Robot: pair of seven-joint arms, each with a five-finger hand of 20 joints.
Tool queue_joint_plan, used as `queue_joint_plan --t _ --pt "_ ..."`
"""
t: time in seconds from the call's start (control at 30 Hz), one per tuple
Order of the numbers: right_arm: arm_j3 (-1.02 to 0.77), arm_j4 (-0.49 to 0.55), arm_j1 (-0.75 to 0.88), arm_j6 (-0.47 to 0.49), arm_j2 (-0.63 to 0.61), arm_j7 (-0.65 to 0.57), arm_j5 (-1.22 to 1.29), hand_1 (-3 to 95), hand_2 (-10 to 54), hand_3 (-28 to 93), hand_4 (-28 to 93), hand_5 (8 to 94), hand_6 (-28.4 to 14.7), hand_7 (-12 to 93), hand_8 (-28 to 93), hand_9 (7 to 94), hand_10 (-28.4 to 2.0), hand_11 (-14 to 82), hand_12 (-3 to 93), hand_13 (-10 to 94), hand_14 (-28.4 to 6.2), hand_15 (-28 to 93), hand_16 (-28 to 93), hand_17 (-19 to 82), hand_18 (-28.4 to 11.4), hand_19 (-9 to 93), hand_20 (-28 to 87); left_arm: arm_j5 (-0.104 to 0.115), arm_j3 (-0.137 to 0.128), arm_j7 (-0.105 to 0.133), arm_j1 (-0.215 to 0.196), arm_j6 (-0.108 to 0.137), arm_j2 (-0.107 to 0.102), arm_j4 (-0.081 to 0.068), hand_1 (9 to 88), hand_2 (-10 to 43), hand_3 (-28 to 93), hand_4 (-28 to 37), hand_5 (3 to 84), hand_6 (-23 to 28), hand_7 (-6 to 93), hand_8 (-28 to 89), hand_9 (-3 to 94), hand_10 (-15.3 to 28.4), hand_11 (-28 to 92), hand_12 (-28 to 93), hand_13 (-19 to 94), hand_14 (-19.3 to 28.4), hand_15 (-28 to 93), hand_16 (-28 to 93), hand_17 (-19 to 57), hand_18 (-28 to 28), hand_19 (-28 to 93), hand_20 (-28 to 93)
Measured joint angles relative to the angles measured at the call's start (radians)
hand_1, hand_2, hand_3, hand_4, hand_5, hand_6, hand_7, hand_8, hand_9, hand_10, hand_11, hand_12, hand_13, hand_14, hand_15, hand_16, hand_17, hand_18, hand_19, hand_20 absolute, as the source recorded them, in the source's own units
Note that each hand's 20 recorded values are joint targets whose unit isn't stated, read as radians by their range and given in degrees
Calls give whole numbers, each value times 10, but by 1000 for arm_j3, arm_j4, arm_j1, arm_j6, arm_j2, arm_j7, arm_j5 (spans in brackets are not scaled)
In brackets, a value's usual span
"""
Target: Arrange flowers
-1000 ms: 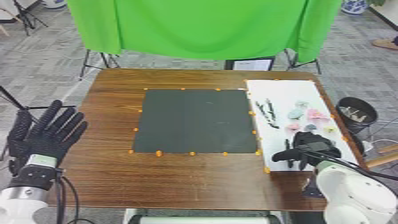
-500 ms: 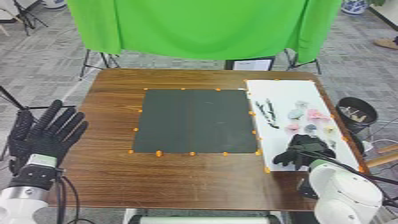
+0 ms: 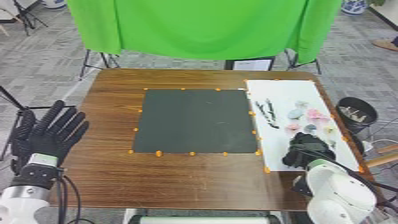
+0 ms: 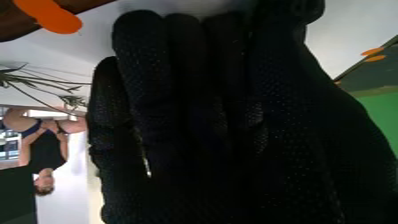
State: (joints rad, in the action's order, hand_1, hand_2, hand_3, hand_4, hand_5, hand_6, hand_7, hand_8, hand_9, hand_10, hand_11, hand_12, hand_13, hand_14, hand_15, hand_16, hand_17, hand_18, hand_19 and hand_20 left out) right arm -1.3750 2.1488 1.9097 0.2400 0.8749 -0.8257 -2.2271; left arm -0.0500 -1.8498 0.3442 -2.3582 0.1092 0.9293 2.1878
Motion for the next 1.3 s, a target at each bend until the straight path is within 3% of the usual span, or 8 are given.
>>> queue_joint_plan --t 0.1,0.2,0.4,0.73,0.83,1.07,1.2,1.3 --pt "10 -6 7 -54 -2 0 -11 540 -95 775 -115 793 0 358 214 935 -58 114 456 887 -34 282 521 508 -219 787 313 0 0 -3 1 0 0 0 250 139 669 -283 372 105 80 -71 311 189 179 113 216 181 319 -68 -51 117 310 24" --pt "29 -12 27 -173 -10 -1 -21 490 -95 801 -2 767 -4 450 188 936 -64 144 496 890 -37 293 554 508 -223 791 330 2 0 -3 2 0 0 -1 250 139 669 -283 372 105 81 -70 311 189 178 112 217 181 318 -68 -51 117 309 23" --pt "82 -19 58 -411 -50 -13 -91 460 -95 853 38 759 -11 518 152 937 -75 182 516 888 -51 310 589 500 -234 800 344 11 -2 1 1 0 -1 -1 250 134 673 -283 369 102 82 -71 310 188 178 113 217 181 318 -68 -51 117 311 24" --pt "93 12 48 -518 -78 -4 -122 452 -95 866 39 759 -11 533 144 937 -76 191 520 884 -55 323 590 494 -239 812 323 25 -4 11 -2 -6 -1 -1 253 133 670 -283 368 102 81 -71 310 188 174 113 217 181 314 -67 -50 117 308 23" --pt "122 30 13 -524 -86 11 -100 452 -95 865 34 757 -11 535 146 937 -75 187 523 882 -56 325 592 490 -237 810 322 25 -23 13 -17 -5 -6 0 251 135 663 -283 366 102 79 -72 309 188 172 112 216 181 314 -66 -50 117 307 23" --pt "339 -31 -232 -531 -63 66 0 453 -95 860 35 753 -9 538 145 937 -75 184 528 878 -55 330 589 488 -235 806 326 14 -107 12 -86 -2 -35 6 251 137 660 -283 364 101 77 -70 304 187 169 113 213 181 312 -65 -52 117 308 24" --pt "458 -108 -382 -541 0 104 23 452 -95 860 34 750 -10 539 144 937 -75 182 529 878 -54 332 588 488 -234 804 329 14 -130 19 -125 2 -40 16 250 137 661 -283 363 100 77 -70 304 188 168 112 213 182 311 -65 -52 117 307 23" --pt "534 -168 -488 -543 64 114 94 452 -95 860 32 749 -10 540 143 937 -75 182 530 877 -54 336 587 487 -234 804 332 16 -131 29 -150 9 -38 21 249 138 662 -283 363 101 77 -70 304 186 168 113 213 181 310 -65 -52 117 307 23"
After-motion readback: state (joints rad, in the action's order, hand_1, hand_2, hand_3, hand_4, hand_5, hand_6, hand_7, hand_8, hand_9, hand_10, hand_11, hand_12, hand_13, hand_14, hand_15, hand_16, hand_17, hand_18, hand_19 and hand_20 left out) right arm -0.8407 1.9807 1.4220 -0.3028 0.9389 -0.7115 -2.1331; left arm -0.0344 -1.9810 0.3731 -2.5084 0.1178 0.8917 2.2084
